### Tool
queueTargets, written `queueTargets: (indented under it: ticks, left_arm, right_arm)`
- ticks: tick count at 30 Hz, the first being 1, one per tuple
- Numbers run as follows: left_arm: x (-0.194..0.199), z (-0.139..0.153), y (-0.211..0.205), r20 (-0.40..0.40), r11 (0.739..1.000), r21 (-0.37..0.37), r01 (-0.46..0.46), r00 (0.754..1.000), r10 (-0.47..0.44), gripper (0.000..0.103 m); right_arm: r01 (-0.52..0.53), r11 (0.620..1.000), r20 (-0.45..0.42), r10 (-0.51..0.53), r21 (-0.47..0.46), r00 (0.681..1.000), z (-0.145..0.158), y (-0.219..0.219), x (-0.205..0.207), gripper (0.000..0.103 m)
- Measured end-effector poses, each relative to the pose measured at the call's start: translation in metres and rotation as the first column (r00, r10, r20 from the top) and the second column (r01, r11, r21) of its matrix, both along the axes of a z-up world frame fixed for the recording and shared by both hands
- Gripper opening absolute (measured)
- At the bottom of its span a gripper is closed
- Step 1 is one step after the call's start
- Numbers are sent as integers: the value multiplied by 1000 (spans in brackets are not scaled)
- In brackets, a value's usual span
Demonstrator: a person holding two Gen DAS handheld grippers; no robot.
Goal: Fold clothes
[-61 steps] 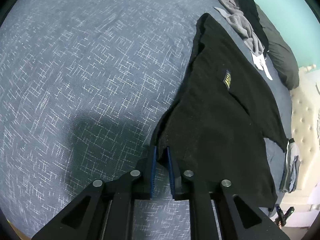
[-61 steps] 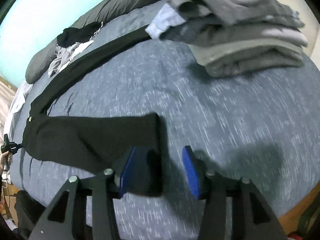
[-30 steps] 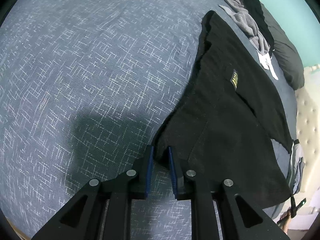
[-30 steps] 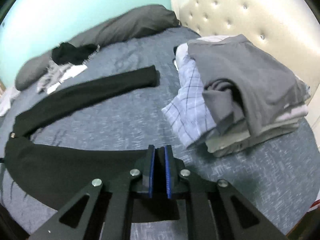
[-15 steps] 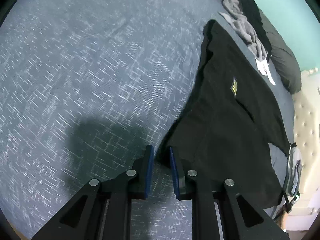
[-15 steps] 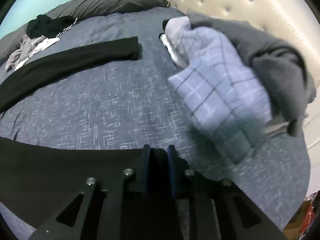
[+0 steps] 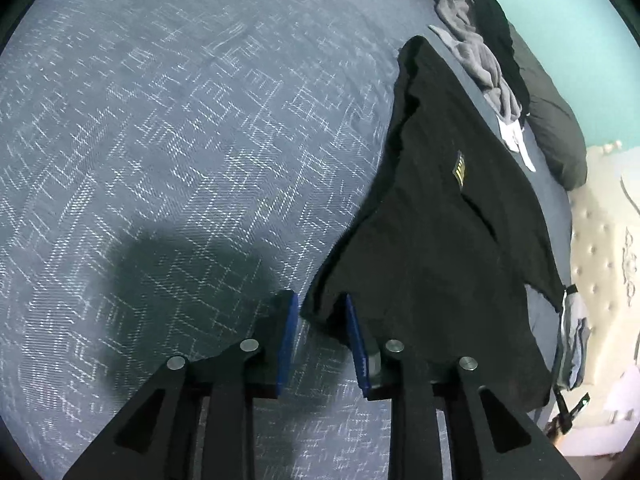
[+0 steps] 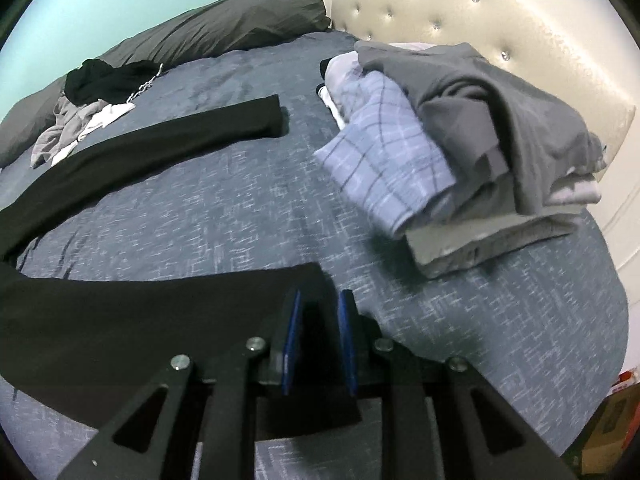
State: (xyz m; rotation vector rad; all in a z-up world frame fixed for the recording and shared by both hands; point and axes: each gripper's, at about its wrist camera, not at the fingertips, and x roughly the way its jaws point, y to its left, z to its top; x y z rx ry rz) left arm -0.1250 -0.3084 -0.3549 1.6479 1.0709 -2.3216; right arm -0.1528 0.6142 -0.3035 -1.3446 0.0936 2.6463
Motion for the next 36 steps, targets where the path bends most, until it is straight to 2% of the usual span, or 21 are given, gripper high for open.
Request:
queueTargets:
  ticks: [5, 6, 9, 15, 19, 27, 36]
  left_arm:
    - [-1, -1, 0, -2, 1000, 12, -13, 1000, 13, 26]
    - [-2, 0, -1, -3, 1000, 13, -10, 1000, 10, 20]
    - [1, 5, -2, -7, 1000, 6, -3, 1000, 3, 12]
    - [3, 24, -3, -44, 1000, -8, -4, 999, 4, 6]
    - [5, 35, -6, -63, 1000, -18, -22, 998, 21, 5]
    - [3, 22, -5, -5, 1000, 0, -21, 1000, 21, 6]
    - [-2, 32, -9, -33, 999, -6, -38, 999, 38, 10]
  right_arm:
    - [-1, 999, 10, 1, -38, 1000, -5, -7, 1, 19]
    - [-3, 999, 10, 3, -38, 1000, -6, -9, 2, 19]
    - [-11, 999, 13, 11, -40, 1000, -9, -13, -1, 19]
    - [-9, 999, 9, 10, -43, 1000, -7, -14, -2, 19]
    - [-3, 999, 8, 3, -42, 1000, -5, -13, 3, 19]
    - [-13, 998, 0, 13, -61, 1000, 2, -16, 2, 19]
    - [-32, 996, 1, 32, -79, 999, 2, -28, -5, 19]
